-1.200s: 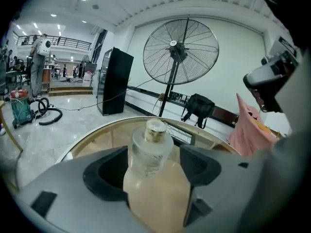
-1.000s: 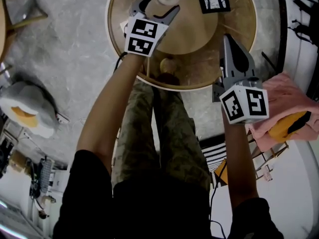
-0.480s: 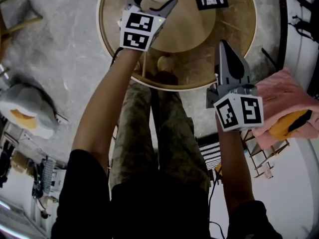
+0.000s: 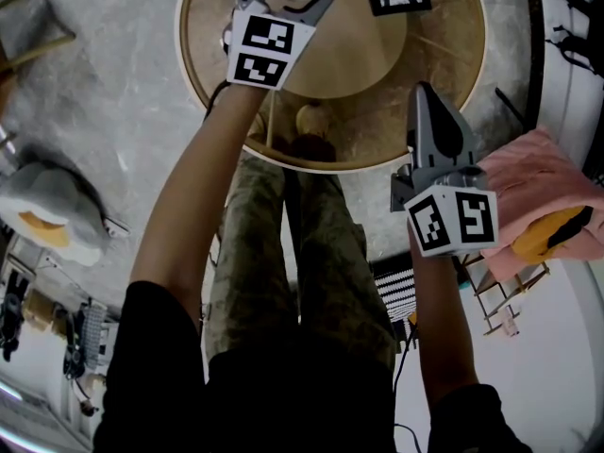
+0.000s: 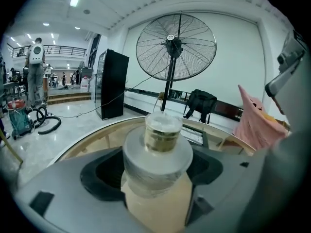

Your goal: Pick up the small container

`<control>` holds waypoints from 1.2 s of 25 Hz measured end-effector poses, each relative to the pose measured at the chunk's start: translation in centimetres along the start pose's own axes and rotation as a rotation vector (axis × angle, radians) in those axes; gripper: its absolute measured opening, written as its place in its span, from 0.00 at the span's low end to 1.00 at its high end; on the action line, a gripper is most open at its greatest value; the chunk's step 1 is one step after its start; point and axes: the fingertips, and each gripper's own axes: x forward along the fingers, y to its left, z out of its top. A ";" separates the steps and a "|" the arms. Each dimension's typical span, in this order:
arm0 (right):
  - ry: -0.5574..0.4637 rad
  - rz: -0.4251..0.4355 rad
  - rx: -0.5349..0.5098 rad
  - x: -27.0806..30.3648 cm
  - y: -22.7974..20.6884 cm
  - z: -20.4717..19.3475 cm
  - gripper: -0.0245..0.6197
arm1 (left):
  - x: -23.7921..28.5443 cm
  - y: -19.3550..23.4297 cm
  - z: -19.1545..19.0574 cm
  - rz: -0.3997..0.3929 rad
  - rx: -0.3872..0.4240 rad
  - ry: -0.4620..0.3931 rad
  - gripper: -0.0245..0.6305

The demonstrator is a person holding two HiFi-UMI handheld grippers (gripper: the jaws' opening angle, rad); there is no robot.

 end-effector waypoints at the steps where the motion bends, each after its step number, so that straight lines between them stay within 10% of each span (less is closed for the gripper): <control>1: 0.001 -0.001 0.000 -0.1 0.0 -0.2 0.06 | 0.1 0.0 -0.1 0.003 0.004 0.003 0.58; 30: -0.037 -0.008 0.028 -2.6 -0.6 -1.7 0.06 | -0.5 -0.2 0.6 0.026 -0.010 -0.015 0.59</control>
